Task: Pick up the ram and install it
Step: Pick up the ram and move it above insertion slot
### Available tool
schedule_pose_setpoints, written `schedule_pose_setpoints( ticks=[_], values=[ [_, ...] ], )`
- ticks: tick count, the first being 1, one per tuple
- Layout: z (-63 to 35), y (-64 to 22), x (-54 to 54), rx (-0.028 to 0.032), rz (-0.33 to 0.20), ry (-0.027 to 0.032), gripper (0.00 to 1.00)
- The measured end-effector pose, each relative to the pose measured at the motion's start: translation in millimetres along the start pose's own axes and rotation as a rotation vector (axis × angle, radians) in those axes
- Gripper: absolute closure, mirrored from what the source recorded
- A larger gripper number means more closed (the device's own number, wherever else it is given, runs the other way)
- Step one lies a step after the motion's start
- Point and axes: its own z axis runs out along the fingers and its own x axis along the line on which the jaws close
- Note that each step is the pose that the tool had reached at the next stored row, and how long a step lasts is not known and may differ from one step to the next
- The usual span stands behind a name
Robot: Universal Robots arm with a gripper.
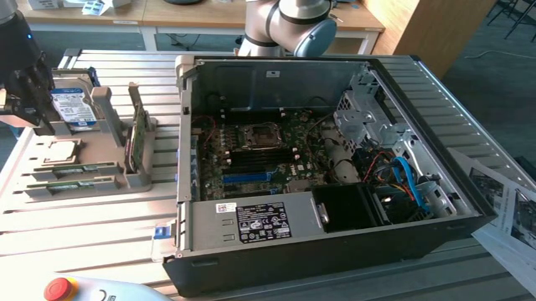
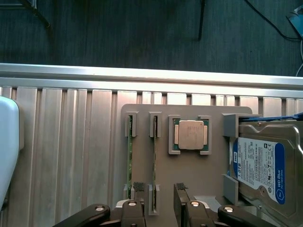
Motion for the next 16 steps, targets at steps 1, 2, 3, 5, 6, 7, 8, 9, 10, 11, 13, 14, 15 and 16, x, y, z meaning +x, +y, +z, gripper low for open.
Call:
schedule_pose_setpoints(
  ticks=[1, 2, 3, 5, 6, 7, 8, 9, 10, 11, 13, 14, 15, 16],
  values=[
    [0.0, 0.0, 0.0, 0.0000, 0.000, -0.0001, 0.63],
    [0.0, 0.0, -0.3, 0.0000, 0.000, 0.0000, 0.63],
    [0.0, -0.1, -0.7, 0.0000, 0.000, 0.0001, 0.63],
    [0.0, -0.1, -0.8, -0.0001, 0.000, 0.0002, 0.64],
    [0.0, -0.1, -0.8, 0.0000, 0.000, 0.0002, 0.64],
    [0.0, -0.1, -0.8, -0.0001, 0.000, 0.0003, 0.64],
    [0.0, -0.1, -0.9, -0.0001, 0.000, 0.0002, 0.71],
    [0.0, -0.1, -0.9, 0.0000, 0.000, 0.0002, 0.71],
    [0.0, -0.1, -0.9, 0.0000, 0.000, 0.0002, 0.71],
    [0.0, 0.0, -0.9, 0.0000, 0.000, 0.0002, 0.71],
    [0.2, -0.1, -0.9, 0.0000, 0.000, 0.0002, 0.71],
    [0.5, -0.1, -0.9, 0.0000, 0.000, 0.0002, 0.71],
    [0.9, -0.1, -0.9, 0.0000, 0.000, 0.0002, 0.71],
    [1.5, -0.1, -0.8, 0.0001, 0.000, 0.0002, 0.71]
  ],
)
